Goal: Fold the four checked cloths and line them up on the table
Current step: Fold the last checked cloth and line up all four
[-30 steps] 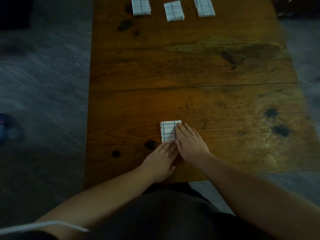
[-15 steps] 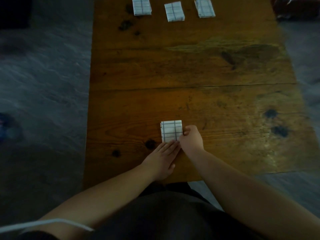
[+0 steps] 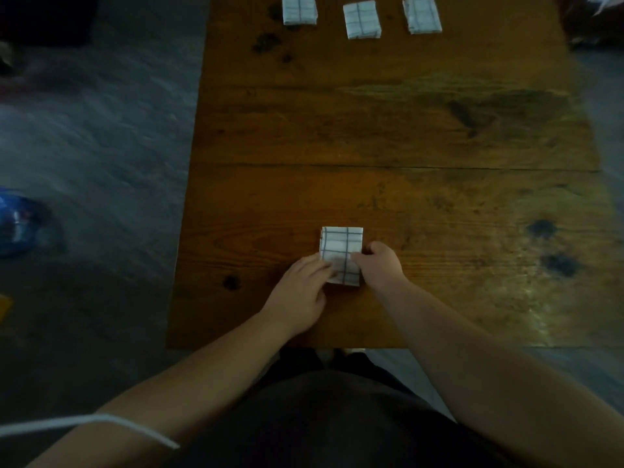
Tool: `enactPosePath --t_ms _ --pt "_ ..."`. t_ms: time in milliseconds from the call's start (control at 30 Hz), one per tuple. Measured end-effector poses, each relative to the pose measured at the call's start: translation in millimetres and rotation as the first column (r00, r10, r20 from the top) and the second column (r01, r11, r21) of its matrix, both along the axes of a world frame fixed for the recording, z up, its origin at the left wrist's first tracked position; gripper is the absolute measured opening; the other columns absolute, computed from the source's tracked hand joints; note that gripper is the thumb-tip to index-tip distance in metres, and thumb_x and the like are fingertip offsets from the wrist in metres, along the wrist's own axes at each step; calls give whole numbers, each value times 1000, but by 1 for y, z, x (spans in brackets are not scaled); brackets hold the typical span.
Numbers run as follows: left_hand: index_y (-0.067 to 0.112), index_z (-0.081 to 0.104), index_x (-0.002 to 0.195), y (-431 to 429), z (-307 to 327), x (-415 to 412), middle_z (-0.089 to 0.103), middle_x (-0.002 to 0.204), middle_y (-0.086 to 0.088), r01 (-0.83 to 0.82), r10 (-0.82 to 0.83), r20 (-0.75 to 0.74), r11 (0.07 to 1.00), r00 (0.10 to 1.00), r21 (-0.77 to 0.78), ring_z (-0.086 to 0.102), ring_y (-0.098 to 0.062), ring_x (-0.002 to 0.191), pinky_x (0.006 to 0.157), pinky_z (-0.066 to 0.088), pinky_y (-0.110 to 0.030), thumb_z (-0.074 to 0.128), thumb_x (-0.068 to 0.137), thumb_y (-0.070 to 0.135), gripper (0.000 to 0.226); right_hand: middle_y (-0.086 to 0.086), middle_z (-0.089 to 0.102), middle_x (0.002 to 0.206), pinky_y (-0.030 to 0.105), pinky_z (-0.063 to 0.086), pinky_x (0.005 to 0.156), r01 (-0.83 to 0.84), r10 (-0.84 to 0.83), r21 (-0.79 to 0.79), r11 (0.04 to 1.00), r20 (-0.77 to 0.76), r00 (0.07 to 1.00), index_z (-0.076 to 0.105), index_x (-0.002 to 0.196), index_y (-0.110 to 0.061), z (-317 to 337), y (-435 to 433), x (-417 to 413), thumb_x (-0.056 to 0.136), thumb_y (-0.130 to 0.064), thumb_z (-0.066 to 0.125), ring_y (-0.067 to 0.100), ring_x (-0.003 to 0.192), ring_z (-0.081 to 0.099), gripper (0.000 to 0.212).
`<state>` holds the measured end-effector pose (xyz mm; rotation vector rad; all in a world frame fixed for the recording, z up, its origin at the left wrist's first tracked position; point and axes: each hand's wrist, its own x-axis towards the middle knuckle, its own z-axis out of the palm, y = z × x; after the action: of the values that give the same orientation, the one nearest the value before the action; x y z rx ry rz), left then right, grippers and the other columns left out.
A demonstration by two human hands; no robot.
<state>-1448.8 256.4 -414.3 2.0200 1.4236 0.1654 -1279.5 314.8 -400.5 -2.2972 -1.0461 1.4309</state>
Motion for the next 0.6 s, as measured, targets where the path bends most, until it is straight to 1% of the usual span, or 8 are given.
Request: enactPosePath --t_ms 67,133,200,267,333,400,500,600 --pt "21 49 146 -3 11 0 45 152 2 -241 250 94 966 964 -90 31 -12 145 118 18 -23 51 102 12 46 6 66 117 31 52 74 -39 41 36 999 -62 997 60 124 -13 13 -3 6 99 -20 61 22 105 62 26" --pt "25 46 146 -3 25 1 49 147 4 -443 496 160 853 854 -277 41 -10 135 110 31 -25 55 103 19 44 4 67 113 31 54 73 -84 93 74 994 -129 987 62 119 -14 31 -6 12 100 -22 62 20 101 64 21" --pt "24 40 148 -4 39 3 51 142 3 -532 674 209 705 709 -470 47 -10 125 104 38 -29 58 103 29 49 3 68 107 25 51 66 -140 162 120 983 -197 967 62 113 -15 53 -10 18 100 -23 62 17 95 66 15" --pt "22 40 148 -8 56 4 54 140 1 -540 796 244 566 554 -623 53 -16 123 108 44 -37 59 101 39 53 1 68 105 21 49 63 -201 241 169 965 -261 935 62 112 -17 77 -15 23 100 -22 61 13 92 66 13" --pt "18 47 143 -16 73 6 61 134 -5 -493 872 299 470 387 -732 62 -22 118 107 49 -45 59 100 42 50 0 68 107 25 54 70 -246 310 223 943 -322 895 62 113 -19 101 -21 28 100 -22 62 14 95 67 14" --pt "17 57 135 -26 92 12 68 127 -9 -398 895 363 442 259 -804 67 -26 115 102 53 -48 59 98 44 45 -1 69 109 33 59 80 -290 373 259 921 -376 848 62 112 -22 125 -27 31 99 -23 62 15 98 68 13" --pt "19 63 131 -44 123 24 70 126 -7 -400 881 447 471 157 -786 67 -24 116 98 56 -44 65 90 42 47 -5 69 110 32 59 83 -381 487 326 865 -369 791 61 113 -24 151 -37 34 98 -24 62 13 100 68 15" --pt "26 67 121 -67 154 31 75 113 1 -556 864 492 460 103 -692 71 -17 106 91 58 -38 63 96 32 26 -9 68 107 27 57 78 -441 568 387 809 -326 755 60 110 -29 168 -43 33 98 -26 63 9 98 66 13"
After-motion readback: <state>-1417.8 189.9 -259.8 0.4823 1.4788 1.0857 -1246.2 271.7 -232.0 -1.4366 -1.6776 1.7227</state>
